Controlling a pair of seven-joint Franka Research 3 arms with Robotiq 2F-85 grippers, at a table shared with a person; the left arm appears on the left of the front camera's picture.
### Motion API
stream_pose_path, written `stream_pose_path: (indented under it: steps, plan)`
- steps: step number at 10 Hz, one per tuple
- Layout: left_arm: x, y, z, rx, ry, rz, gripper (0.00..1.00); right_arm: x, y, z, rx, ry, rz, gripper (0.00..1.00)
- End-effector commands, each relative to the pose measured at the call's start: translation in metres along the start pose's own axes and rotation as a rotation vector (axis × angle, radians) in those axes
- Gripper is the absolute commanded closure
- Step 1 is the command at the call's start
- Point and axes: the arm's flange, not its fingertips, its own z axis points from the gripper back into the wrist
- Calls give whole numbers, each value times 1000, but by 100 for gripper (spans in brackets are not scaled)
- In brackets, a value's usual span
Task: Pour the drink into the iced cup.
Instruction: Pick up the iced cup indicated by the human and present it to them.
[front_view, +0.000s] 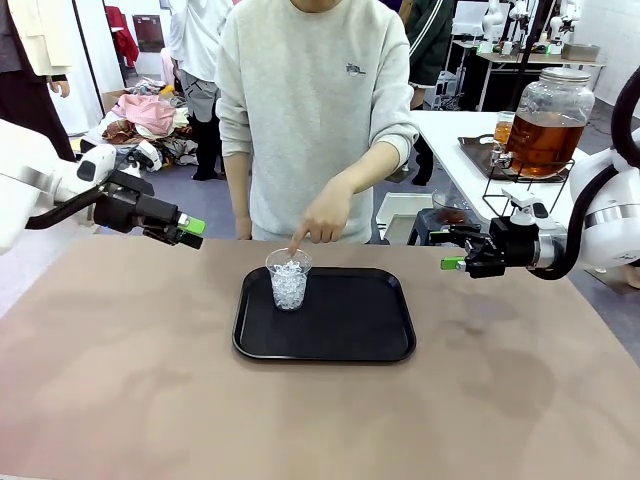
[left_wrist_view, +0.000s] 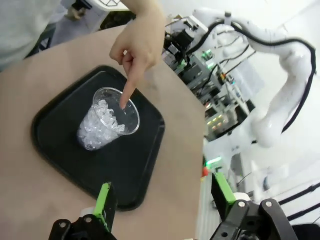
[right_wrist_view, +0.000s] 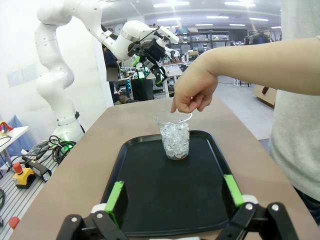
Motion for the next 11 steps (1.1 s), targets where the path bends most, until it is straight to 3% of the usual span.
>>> stream_pose_path:
  steps: [1, 2, 7, 11]
  plan:
    - [-11, -1, 0, -10, -17, -65, 0, 3, -3, -1, 2, 1, 9, 0]
    - [0, 0, 0, 0, 0, 0, 0, 3, -3, -1, 2, 1, 9, 0]
    - [-3, 1, -1, 0, 2, -18, 0, 3, -3, -1, 2, 1, 9, 0]
    - [-4, 19, -33, 6, -24, -576, 0, 3, -3, -1, 2, 1, 9, 0]
